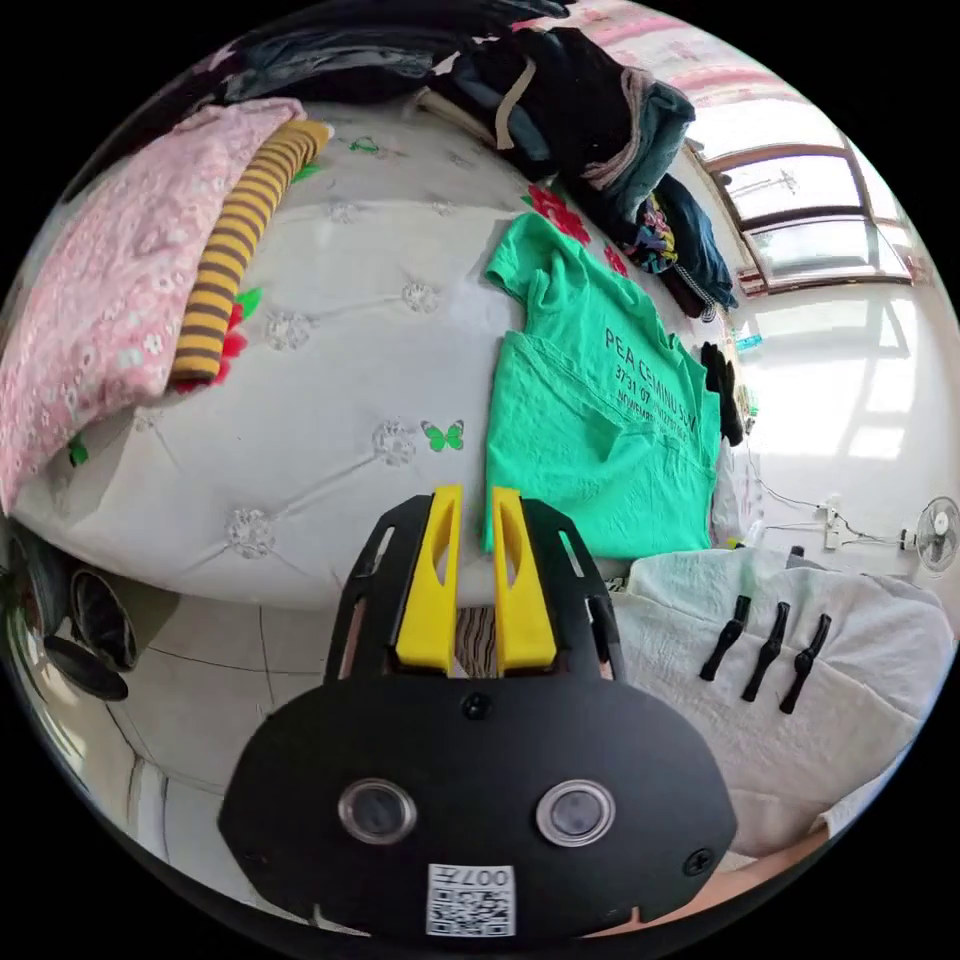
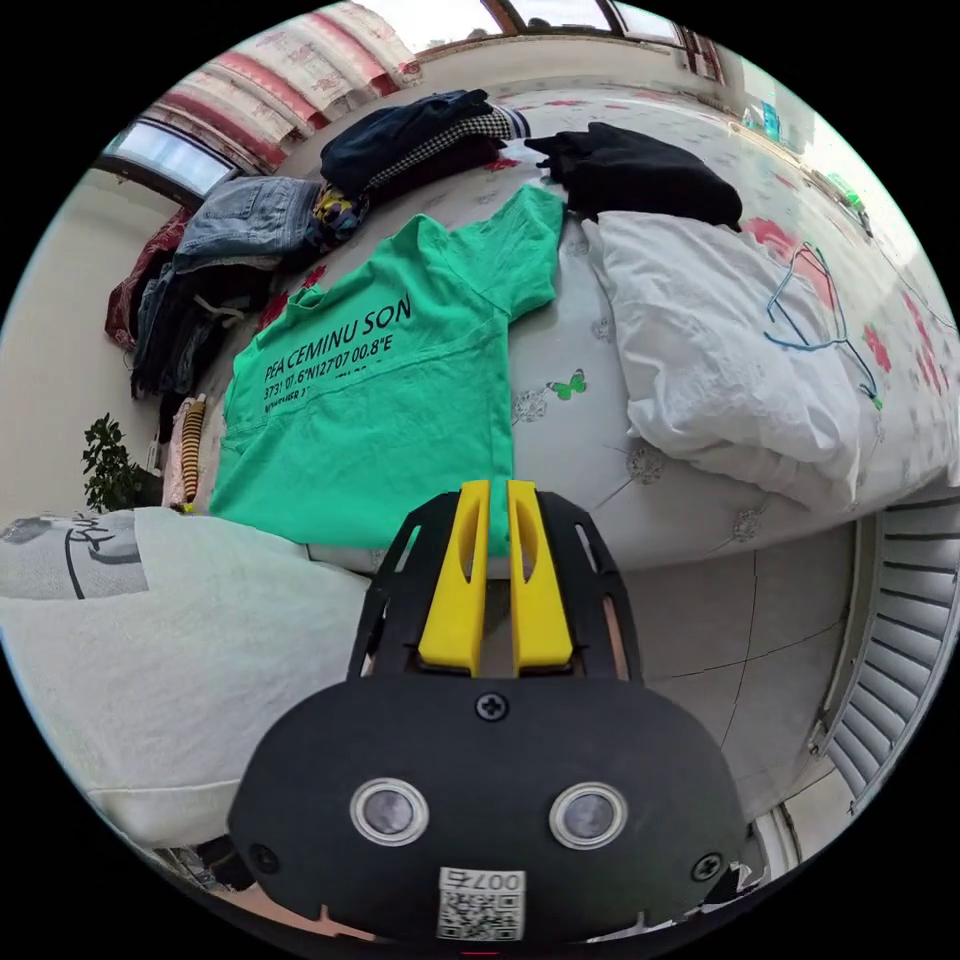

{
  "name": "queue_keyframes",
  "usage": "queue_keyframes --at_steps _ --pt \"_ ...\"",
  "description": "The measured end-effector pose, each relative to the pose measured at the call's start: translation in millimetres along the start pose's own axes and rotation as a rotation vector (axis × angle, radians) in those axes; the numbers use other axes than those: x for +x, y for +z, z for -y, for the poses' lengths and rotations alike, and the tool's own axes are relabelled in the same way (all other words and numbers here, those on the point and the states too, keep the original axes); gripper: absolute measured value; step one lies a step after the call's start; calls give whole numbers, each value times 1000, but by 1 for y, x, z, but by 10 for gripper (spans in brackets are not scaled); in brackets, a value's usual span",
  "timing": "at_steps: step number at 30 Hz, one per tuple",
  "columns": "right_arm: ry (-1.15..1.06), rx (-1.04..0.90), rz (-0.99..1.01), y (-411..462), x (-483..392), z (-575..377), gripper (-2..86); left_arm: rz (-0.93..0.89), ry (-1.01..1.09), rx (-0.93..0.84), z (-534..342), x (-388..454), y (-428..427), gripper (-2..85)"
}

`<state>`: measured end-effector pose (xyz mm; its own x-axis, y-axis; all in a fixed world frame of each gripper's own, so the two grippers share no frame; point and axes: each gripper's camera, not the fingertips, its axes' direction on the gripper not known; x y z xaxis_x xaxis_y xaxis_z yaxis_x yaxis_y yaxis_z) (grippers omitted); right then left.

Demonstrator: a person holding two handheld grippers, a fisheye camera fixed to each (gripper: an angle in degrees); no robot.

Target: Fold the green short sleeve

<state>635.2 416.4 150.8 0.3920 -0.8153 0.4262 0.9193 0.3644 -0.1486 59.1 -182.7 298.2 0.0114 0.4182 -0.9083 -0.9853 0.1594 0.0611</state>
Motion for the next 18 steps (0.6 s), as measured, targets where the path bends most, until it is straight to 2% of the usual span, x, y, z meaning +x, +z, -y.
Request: queue_keyframes --at_steps 3,8,12,14,16,18 --pt "-31 54 -22 6 -12 24 26 97 176 82 30 32 -7 65" --pt "-49 11 -8 63 -47 83 35 223 414 31 92 90 52 78" --pt "-60 -64 -38 111 -67 111 37 287 449 -92 118 98 102 61" --pt "-67 -143 -86 144 -75 120 35 357 452 -93 126 94 111 17" --pt "-60 -221 -162 168 -79 123 33 295 395 -115 137 81 108 2" --pt "-111 -208 -227 176 -87 123 31 226 346 -116 145 67 101 -4"
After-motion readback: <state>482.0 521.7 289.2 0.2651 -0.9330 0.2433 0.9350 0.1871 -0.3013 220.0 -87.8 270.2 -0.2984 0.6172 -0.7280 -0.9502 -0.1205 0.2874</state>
